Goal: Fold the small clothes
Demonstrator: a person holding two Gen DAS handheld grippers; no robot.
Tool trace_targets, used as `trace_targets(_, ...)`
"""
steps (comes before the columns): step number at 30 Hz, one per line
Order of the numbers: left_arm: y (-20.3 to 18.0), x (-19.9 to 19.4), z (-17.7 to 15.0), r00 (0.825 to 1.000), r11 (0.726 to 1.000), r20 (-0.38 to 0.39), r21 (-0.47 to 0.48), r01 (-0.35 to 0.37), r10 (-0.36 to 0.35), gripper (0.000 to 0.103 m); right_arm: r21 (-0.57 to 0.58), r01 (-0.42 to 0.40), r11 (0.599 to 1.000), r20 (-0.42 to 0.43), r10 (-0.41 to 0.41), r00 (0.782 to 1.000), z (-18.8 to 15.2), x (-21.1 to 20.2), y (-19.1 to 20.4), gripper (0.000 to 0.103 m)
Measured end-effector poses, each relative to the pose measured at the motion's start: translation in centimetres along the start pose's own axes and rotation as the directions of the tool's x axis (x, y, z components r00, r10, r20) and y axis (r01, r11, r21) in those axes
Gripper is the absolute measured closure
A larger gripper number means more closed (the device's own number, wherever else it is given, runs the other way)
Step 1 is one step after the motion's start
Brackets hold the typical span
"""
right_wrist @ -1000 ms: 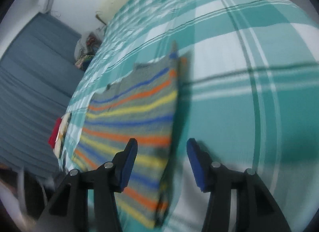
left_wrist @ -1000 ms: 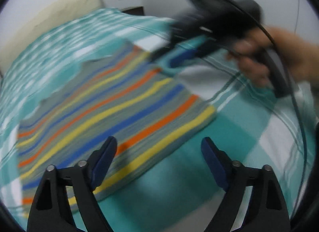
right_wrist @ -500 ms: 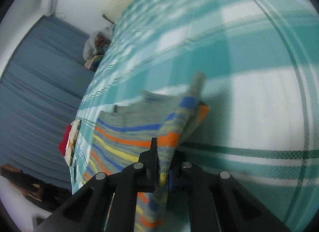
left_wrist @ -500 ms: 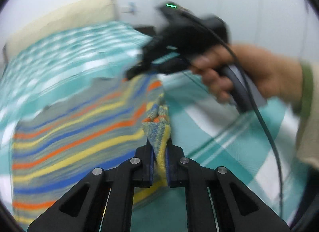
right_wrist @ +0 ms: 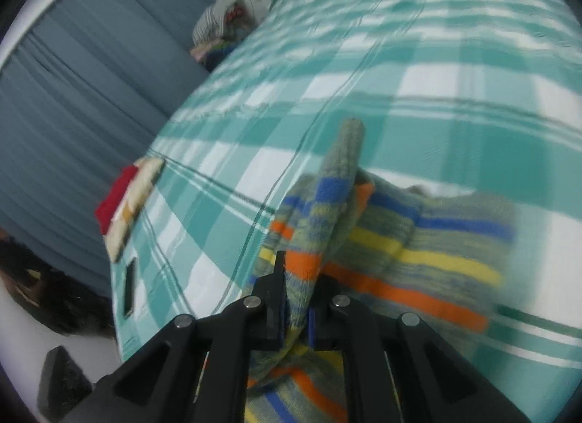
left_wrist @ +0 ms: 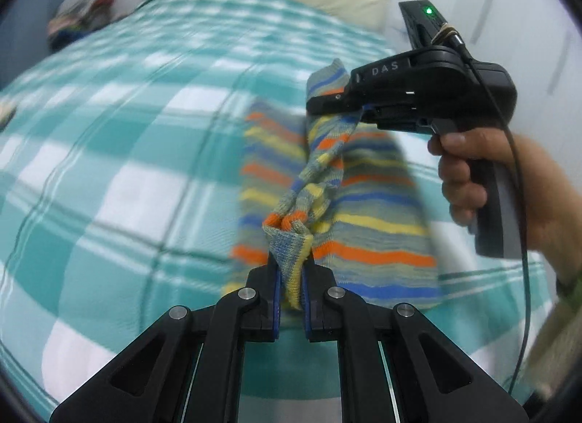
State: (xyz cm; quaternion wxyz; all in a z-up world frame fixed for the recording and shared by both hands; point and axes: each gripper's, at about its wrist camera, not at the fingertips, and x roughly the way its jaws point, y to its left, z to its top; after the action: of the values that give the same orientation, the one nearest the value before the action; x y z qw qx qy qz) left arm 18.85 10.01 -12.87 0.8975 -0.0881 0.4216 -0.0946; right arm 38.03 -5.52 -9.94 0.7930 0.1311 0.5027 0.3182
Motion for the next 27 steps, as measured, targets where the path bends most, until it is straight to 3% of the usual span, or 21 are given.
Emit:
trace_targets(2, 1.0, 0.9, -0.4, 0.999, 0.999, -0.032, -0.023, -0.037, 0.037, 0.075, 0.007, 0.011, 1.0, -0.006, -0.011, 1.0, -0.3, 2.7, 0.8, 0.074)
trace_targets(4, 2.0, 0.6, -0.6, 0.998, 0.997, -0.032, -0.053, -0.061, 0.059, 0.053, 0.043, -0.052, 0.998, 0.017, 0.051, 0.999, -0.8, 3.9, 0.9, 0.063)
trace_targets(5, 2.4, 0.0, -1.0, 0.998, 0.996, -0.024, -0.065, -0.058, 0.057, 0.041, 0.055, -0.07, 0.996, 0.031, 0.069, 0.997, -1.0, 3.8, 1.0, 0.063)
trace_targets(7, 2.9, -1.1, -1.2, 0.999, 0.995, 0.004, -0.085, -0.043, 0.043, 0.035, 0.064, -0.107, 0.992, 0.076, 0.102, 0.992, -1.4, 2.6, 0.9, 0.063)
trace_targets(12, 3.0, -0.1, -0.7, 1.0, 0.996, -0.003, -0.086, -0.014, 0.013, 0.038, -0.037, -0.042, 0.998, 0.102, 0.046, 0.994, -3.3, -3.6, 1.3, 0.063)
trace_targets(13, 3.0, 0.7, -0.6, 1.0, 0.996, -0.017, -0.09, -0.015, 0.013, 0.044, -0.065, -0.027, 0.998, 0.092, 0.033, 0.995, -4.0, -4.4, 1.6, 0.063)
trace_targets(14, 3.1, 1.5, -0.6, 0.999, 0.995, -0.039, -0.094, -0.015, 0.011, 0.066, -0.109, -0.012, 0.994, 0.073, 0.02, 0.997, -5.0, -5.4, 2.0, 0.063)
trace_targets(15, 3.1, 1.7, -0.9, 0.998, 0.995, -0.056, -0.098, -0.003, -0.002, 0.082, -0.154, -0.01, 0.988, 0.049, 0.018, 0.999, -6.3, -6.1, 2.4, 0.063)
trace_targets(18, 2.9, 2.3, -1.3, 0.997, 0.996, -0.072, -0.079, -0.029, 0.024, 0.085, -0.236, -0.022, 0.971, -0.035, 0.015, 0.999, -11.0, -6.5, 2.6, 0.063)
trace_targets(21, 3.0, 2.1, -1.5, 0.994, 0.996, -0.104, -0.074, -0.049, 0.041, 0.084, -0.237, 0.067, 0.969, -0.154, -0.105, 0.982, -16.0, -3.6, 1.1, 0.065)
trace_targets(24, 3.4, 0.5, -1.1, 0.991, 0.995, -0.119, -0.073, -0.065, 0.056, 0.082, -0.237, 0.086, 0.968, -0.11, -0.114, 0.987, -18.0, -4.4, 1.1, 0.065)
trace_targets(26, 3.3, -1.2, 0.4, 0.995, 0.997, -0.074, -0.035, -0.07, 0.067, 0.08, -0.218, 0.078, 0.973, -0.077, -0.097, 0.992, -17.3, -5.8, 1.4, 0.066)
trace_targets(27, 3.1, -1.9, 1.8, 0.997, 0.998, -0.045, -0.012, -0.056, 0.055, 0.074, -0.221, 0.079, 0.972, -0.045, -0.091, 0.995, -16.7, -6.7, 1.5, 0.065)
